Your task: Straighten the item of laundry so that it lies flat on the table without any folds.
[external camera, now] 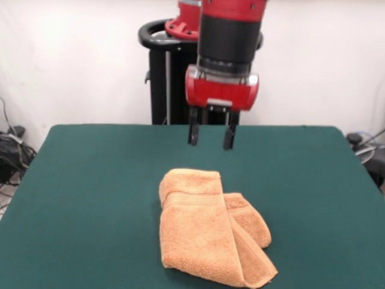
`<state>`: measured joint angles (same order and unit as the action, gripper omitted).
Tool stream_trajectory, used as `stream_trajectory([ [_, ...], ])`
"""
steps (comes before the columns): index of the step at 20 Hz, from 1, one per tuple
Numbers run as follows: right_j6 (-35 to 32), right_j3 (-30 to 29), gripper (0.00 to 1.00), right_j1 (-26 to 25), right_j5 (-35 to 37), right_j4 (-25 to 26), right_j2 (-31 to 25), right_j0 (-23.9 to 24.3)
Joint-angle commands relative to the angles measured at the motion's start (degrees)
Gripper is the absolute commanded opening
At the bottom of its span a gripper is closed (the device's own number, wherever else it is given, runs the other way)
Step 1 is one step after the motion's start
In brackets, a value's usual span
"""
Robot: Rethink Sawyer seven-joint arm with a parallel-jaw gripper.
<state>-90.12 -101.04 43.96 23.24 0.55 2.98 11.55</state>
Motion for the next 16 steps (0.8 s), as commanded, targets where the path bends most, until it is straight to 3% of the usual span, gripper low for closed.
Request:
stream_trajectory([
  [1,-7.84,0.7,1.0,-9.23,-6.7,2.58,-2.25,0.73],
  [5,-6.03,1.75,1.0,-11.53,-7.39,2.12,-3.85,2.26],
  [16,-5.25,-0.42,1.0,-11.81,-8.78,2.66,-4.67,3.21],
])
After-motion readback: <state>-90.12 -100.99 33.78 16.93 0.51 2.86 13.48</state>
